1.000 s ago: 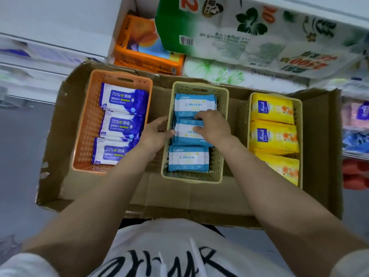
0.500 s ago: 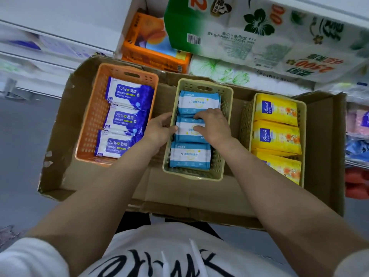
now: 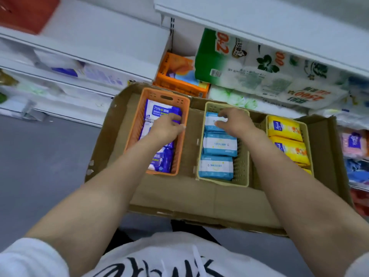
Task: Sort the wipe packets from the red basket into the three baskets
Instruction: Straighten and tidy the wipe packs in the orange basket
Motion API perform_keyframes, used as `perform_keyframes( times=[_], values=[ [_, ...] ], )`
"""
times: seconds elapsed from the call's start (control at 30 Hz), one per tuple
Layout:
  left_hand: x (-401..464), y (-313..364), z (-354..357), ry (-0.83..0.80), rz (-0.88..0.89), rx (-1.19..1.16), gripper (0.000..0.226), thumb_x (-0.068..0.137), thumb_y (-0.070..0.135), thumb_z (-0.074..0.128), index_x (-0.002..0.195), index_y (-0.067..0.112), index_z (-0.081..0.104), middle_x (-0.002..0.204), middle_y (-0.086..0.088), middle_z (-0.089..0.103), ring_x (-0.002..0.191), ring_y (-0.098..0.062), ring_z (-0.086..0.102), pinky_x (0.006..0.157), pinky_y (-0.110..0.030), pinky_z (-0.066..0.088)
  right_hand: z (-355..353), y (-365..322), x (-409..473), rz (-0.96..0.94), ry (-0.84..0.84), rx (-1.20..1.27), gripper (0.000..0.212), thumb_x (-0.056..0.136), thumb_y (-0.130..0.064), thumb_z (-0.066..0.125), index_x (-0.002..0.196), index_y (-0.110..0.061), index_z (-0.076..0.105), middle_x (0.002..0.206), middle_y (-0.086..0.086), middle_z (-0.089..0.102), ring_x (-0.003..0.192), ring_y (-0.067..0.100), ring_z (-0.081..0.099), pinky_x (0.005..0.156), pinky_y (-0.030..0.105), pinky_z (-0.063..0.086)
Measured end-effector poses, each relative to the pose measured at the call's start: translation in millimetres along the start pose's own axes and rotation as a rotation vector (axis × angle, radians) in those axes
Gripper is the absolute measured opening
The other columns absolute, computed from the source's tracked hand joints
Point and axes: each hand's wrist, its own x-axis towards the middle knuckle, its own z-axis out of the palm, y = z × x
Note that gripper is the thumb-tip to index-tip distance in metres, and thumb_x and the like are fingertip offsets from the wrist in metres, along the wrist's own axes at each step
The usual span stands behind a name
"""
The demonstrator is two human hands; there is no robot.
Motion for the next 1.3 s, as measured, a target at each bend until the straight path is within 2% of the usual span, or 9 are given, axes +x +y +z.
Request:
perform_keyframes(
  times=[0.07,0.17,0.27,0.43,0.63,0.9,1.03,1.2,1.3],
  values=[
    [-17,-2,-55,0.071,0.099,0.122,0.039,0.091,0.03,0.068,0.127,0.015,0.062,0.111,-0.005,0.069,0.101,-0.024,0.065,0.088,-0.032,0.051,-24,-46,-8,-0.035,0.046,0.009,0.043,0.092,-0.039,0.063,0.129,-0.017,0.061,0.13,0.01,0.062,0.118,0.029,0.057,0.093,0.036,0.046],
    [-50,-13,-147,0.222,0.312,0.291,0.034,0.091,0.024,0.067,0.123,0.01,0.066,0.119,-0.011,0.069,0.11,-0.027,0.063,0.092,-0.033,0.046,-49,-127,-32,-0.122,0.211,-0.013,0.042,0.092,-0.037,0.063,0.129,-0.018,0.062,0.13,0.01,0.063,0.121,0.03,0.055,0.093,0.034,0.043],
    [-81,-41,-240,0.327,0.405,0.405,0.035,0.093,0.026,0.065,0.125,0.012,0.064,0.123,-0.009,0.066,0.114,-0.027,0.06,0.096,-0.035,0.045,-57,-214,-63,-0.236,0.38,0.04,0.037,0.09,-0.031,0.067,0.126,-0.019,0.065,0.123,0.009,0.067,0.115,0.028,0.057,0.083,0.028,0.038],
    [-124,-83,-378,0.478,0.493,0.556,0.036,0.092,0.035,0.064,0.125,0.018,0.063,0.12,-0.007,0.062,0.114,-0.028,0.057,0.095,-0.044,0.047,-36,-337,-91,-0.37,0.551,0.147,0.042,0.089,-0.033,0.068,0.129,-0.022,0.06,0.121,0.006,0.065,0.117,0.027,0.053,0.096,0.032,0.038],
    [-118,-106,-484,0.54,0.458,0.637,0.039,0.093,0.036,0.063,0.128,0.018,0.061,0.119,-0.006,0.059,0.114,-0.029,0.054,0.092,-0.043,0.047,-23,-458,-64,-0.476,0.52,0.16,0.045,0.094,-0.036,0.062,0.136,-0.023,0.054,0.136,-0.003,0.056,0.129,0.02,0.045,0.097,0.021,0.027],
    [-20,-105,-600,0.573,0.467,0.65,0.039,0.094,0.037,0.062,0.129,0.021,0.059,0.127,0.0,0.058,0.12,-0.021,0.053,0.098,-0.039,0.045,-39,-593,51,-0.502,0.478,0.29,0.042,0.094,-0.038,0.061,0.135,-0.028,0.054,0.135,-0.007,0.054,0.126,0.012,0.047,0.1,0.023,0.033],
    [45,-87,-677,0.597,0.409,0.651,0.039,0.093,0.038,0.064,0.127,0.019,0.06,0.124,-0.002,0.059,0.117,-0.022,0.053,0.096,-0.037,0.043,-66,-658,133,-0.506,0.466,0.311,0.043,0.092,-0.035,0.064,0.132,-0.021,0.058,0.132,0.001,0.057,0.122,0.018,0.053,0.099,0.025,0.036],
    [121,-63,-750,0.556,0.403,0.617,0.041,0.092,0.037,0.065,0.126,0.015,0.062,0.123,-0.008,0.06,0.116,-0.029,0.055,0.098,-0.04,0.045,-99,-710,227,-0.423,0.332,0.212,0.046,0.092,-0.041,0.063,0.134,-0.021,0.056,0.134,0.003,0.057,0.124,0.021,0.053,0.102,0.031,0.039],
    [165,-55,-777,0.499,0.402,0.612,0.042,0.093,0.037,0.063,0.129,0.015,0.061,0.128,-0.008,0.059,0.122,-0.029,0.052,0.104,-0.039,0.041,-101,-724,284,-0.331,0.166,0.053,0.052,0.092,-0.048,0.061,0.135,-0.019,0.054,0.135,0.005,0.058,0.124,0.025,0.054,0.101,0.033,0.041]
  ],
)
